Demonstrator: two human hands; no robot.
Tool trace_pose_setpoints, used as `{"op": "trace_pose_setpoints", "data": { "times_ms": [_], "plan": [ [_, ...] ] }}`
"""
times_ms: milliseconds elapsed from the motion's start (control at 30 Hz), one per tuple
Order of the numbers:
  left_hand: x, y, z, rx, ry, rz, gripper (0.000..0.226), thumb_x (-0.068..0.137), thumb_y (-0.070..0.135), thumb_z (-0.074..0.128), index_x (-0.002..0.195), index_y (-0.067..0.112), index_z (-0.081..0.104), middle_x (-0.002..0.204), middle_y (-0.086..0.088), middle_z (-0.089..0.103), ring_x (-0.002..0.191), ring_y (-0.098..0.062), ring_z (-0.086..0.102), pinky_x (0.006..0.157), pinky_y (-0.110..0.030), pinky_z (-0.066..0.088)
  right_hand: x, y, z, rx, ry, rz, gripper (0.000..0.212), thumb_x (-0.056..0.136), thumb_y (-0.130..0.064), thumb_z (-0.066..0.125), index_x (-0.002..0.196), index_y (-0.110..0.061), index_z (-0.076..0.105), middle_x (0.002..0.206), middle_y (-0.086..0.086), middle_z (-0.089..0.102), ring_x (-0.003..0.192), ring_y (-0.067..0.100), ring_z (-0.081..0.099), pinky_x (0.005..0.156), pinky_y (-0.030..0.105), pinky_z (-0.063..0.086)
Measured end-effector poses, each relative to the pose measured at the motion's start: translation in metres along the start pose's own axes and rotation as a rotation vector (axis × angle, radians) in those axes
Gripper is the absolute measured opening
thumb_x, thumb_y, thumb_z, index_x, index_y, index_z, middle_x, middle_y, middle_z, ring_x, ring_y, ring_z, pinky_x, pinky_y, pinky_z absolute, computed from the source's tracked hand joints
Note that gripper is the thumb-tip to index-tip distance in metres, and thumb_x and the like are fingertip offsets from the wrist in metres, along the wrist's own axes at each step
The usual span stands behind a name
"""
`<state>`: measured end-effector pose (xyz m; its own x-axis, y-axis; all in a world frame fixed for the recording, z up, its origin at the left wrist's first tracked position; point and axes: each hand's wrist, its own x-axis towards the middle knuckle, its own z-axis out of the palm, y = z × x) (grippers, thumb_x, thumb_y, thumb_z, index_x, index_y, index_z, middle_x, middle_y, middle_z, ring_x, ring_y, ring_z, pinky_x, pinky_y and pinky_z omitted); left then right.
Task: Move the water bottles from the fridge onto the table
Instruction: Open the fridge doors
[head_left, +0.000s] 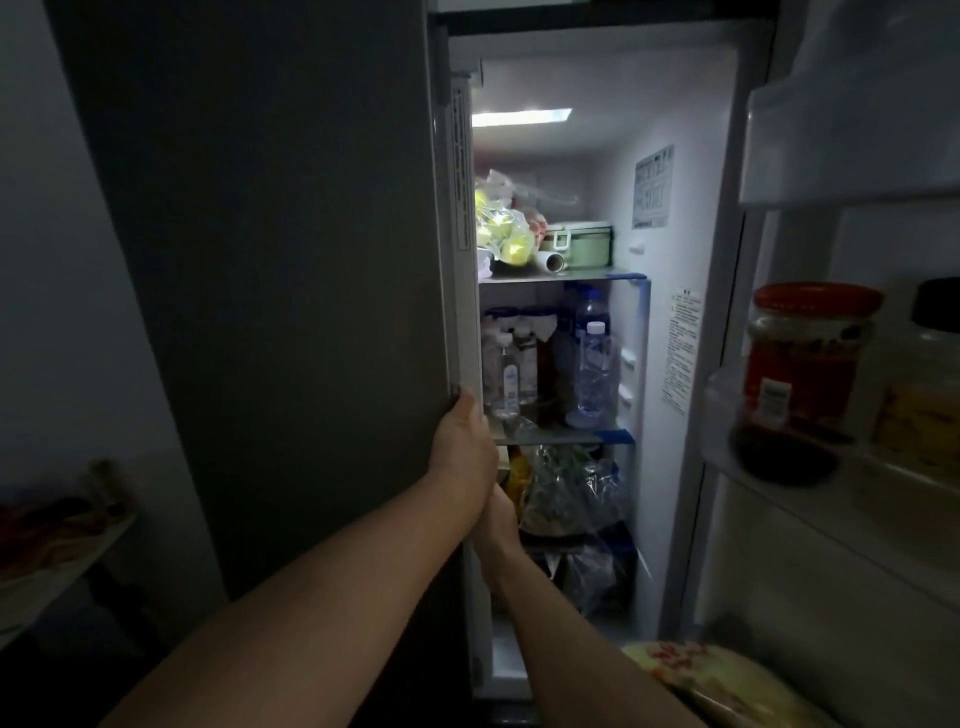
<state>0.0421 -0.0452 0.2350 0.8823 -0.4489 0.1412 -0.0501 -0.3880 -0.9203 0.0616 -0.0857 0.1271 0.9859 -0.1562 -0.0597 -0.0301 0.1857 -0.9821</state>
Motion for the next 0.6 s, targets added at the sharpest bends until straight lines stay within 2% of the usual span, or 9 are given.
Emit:
{"op": "trace_pose_setpoints", "data": {
  "times_ms": [133, 233, 267, 367, 433, 500, 600],
  "plan": [
    [0.001, 0.001, -0.003, 0.013, 0.021, 0.012, 0.052, 0.1, 0.042, 0.035, 0.14, 0.012, 0.049, 0.147, -0.018, 0.042, 0.135, -0.041, 0.031, 0.111, -0.06, 0.01, -0.011, -0.003, 0.001, -0.017, 0.009, -0.03, 0.026, 0.102, -0.016, 0.046, 0.089, -0.018, 0.068, 0.088, 0.002, 0.072, 0.082, 0.014, 0.067, 0.063, 0.024, 0.053],
    [-0.014, -0.002, -0.003, -0.046, 0.077, 0.001, 0.052, 0.098, 0.046, 0.038, 0.135, 0.012, 0.053, 0.14, -0.014, 0.048, 0.129, -0.037, 0.036, 0.108, -0.058, 0.015, -0.023, 0.001, 0.0, -0.016, 0.022, -0.031, 0.029, 0.101, -0.012, 0.043, 0.091, -0.004, 0.069, 0.096, 0.016, 0.071, 0.091, 0.026, 0.065, 0.075, 0.035, 0.051],
    [-0.022, -0.003, -0.002, -0.077, 0.105, -0.007, 0.051, 0.096, 0.046, 0.042, 0.132, 0.012, 0.056, 0.136, -0.014, 0.051, 0.126, -0.036, 0.037, 0.106, -0.058, 0.017, -0.031, 0.002, -0.002, -0.028, 0.025, -0.027, 0.029, 0.098, -0.01, 0.043, 0.089, 0.0, 0.068, 0.093, 0.019, 0.069, 0.086, 0.027, 0.064, 0.073, 0.037, 0.049],
    [-0.056, -0.005, 0.003, -0.175, 0.172, -0.043, 0.048, 0.089, 0.043, 0.054, 0.124, 0.011, 0.061, 0.128, -0.014, 0.055, 0.119, -0.034, 0.04, 0.1, -0.055, 0.02, -0.055, 0.009, -0.006, -0.048, 0.071, -0.066, 0.022, 0.091, -0.009, 0.051, 0.074, -0.004, 0.065, 0.076, 0.014, 0.066, 0.071, 0.023, 0.06, 0.064, 0.035, 0.047],
    [-0.089, -0.008, 0.009, -0.274, 0.224, -0.096, 0.047, 0.084, 0.04, 0.059, 0.119, 0.009, 0.063, 0.125, -0.015, 0.055, 0.119, -0.035, 0.04, 0.1, -0.055, 0.018, -0.076, 0.01, -0.003, -0.048, 0.112, -0.116, 0.017, 0.093, -0.017, 0.058, 0.081, -0.008, 0.064, 0.075, 0.007, 0.065, 0.069, 0.018, 0.059, 0.06, 0.029, 0.046],
    [-0.123, -0.015, 0.015, -0.429, 0.323, -0.13, 0.039, 0.083, 0.037, 0.056, 0.112, 0.012, 0.065, 0.119, -0.014, 0.058, 0.114, -0.033, 0.043, 0.099, -0.052, 0.022, -0.096, 0.013, 0.005, -0.047, 0.054, -0.157, 0.016, 0.097, -0.027, 0.059, 0.092, -0.012, 0.063, 0.082, 0.003, 0.066, 0.075, 0.013, 0.061, 0.063, 0.024, 0.048],
    [-0.175, -0.033, 0.02, -0.67, 0.472, -0.201, 0.025, 0.075, 0.03, 0.059, 0.096, 0.019, 0.066, 0.103, -0.009, 0.062, 0.101, -0.028, 0.051, 0.088, -0.044, 0.034, -0.135, 0.022, 0.029, -0.14, -0.094, -0.232, 0.039, 0.098, -0.039, 0.054, 0.098, -0.001, 0.062, 0.092, 0.021, 0.066, 0.078, 0.013, 0.059, 0.07, 0.027, 0.048]
  ]
}}
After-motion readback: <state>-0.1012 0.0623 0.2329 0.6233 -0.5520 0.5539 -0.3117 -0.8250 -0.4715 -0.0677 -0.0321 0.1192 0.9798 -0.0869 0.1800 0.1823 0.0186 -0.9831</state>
